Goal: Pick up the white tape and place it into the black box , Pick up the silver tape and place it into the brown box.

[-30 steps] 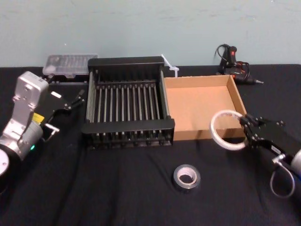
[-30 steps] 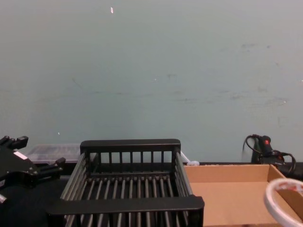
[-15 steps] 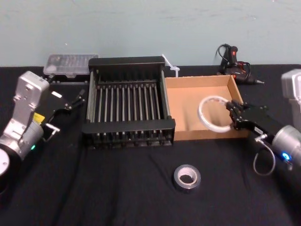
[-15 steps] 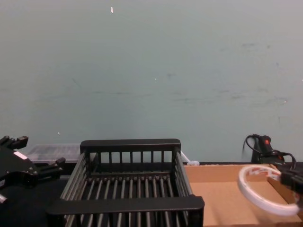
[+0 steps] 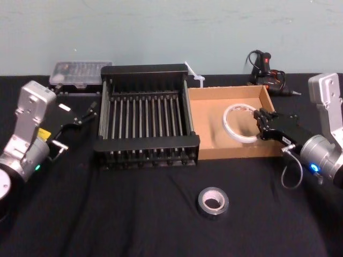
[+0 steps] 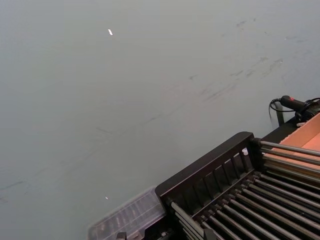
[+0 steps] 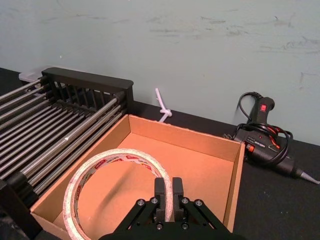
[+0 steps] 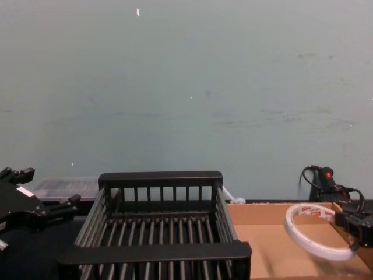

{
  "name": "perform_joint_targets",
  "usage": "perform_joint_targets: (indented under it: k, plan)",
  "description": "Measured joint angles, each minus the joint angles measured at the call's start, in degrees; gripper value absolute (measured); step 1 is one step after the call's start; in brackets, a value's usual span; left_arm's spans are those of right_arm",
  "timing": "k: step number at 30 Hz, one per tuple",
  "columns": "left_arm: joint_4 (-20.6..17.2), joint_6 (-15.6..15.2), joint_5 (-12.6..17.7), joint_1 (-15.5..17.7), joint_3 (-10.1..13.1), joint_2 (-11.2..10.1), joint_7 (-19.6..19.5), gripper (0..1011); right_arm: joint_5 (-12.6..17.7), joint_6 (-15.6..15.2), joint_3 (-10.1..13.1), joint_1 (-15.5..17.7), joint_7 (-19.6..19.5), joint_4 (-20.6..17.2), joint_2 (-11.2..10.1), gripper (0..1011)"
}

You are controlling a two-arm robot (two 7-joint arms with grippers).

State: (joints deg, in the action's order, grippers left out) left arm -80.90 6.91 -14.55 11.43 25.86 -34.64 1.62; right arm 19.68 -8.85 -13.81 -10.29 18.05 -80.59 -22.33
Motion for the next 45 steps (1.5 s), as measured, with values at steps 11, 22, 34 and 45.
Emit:
perform_joint_targets:
  k: [11, 22, 34, 45]
  plan:
    - [0.0, 0.0, 0.0, 0.0, 0.0, 0.0, 0.0, 1001, -0.5, 0.2, -0.5, -0.7, 0.4, -0.6, 0.3, 95]
    - [0.0, 0.0, 0.0, 0.0, 0.0, 0.0, 0.0, 1001, -1.6, -0.1, -2.6, -3.0, 0.9, -1.2, 1.8, 95]
    - [0.0, 0.0, 0.0, 0.0, 0.0, 0.0, 0.0, 1001, -4.3, -1.0, -5.6, -6.8, 0.1, -0.1, 4.7, 95]
    - [0.0, 0.0, 0.0, 0.0, 0.0, 0.0, 0.0, 1001, -7.8, -1.8, -8.9, -12.0, 0.0, 4.7, 8.2, 95]
